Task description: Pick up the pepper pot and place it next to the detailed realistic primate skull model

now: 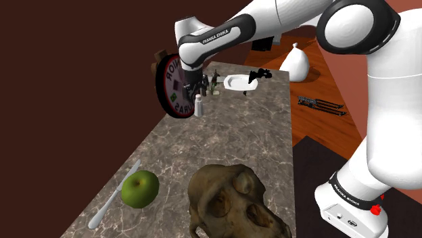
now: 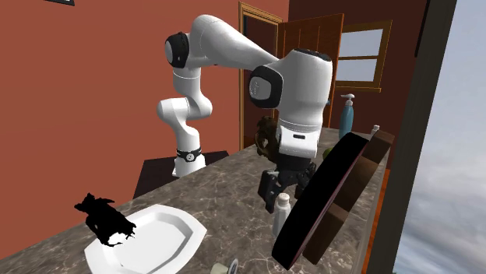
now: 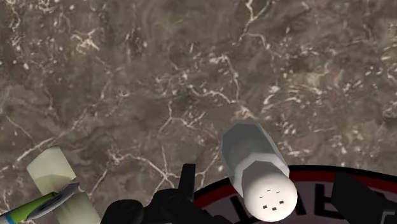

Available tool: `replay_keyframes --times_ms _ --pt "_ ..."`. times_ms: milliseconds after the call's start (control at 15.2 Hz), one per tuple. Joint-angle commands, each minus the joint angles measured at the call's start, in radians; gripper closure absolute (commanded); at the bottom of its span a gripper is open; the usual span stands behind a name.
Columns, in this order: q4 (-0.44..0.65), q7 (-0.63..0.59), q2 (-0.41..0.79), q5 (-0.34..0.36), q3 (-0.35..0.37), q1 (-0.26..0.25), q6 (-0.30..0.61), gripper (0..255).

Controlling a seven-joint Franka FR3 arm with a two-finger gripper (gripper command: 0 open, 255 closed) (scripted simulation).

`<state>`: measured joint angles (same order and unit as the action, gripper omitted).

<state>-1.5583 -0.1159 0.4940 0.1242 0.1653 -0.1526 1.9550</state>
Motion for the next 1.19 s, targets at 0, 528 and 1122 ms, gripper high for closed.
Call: replay_keyframes --times_ms 0,528,1122 --pt "-0.012 0.0 0.007 0.002 -0.001 0.001 0.02 0" --pt "-0.012 0.0 0.007 0.002 -0.001 0.001 0.019 255" --pt "-0.012 0.0 0.007 0.002 -0.001 0.001 0.019 255"
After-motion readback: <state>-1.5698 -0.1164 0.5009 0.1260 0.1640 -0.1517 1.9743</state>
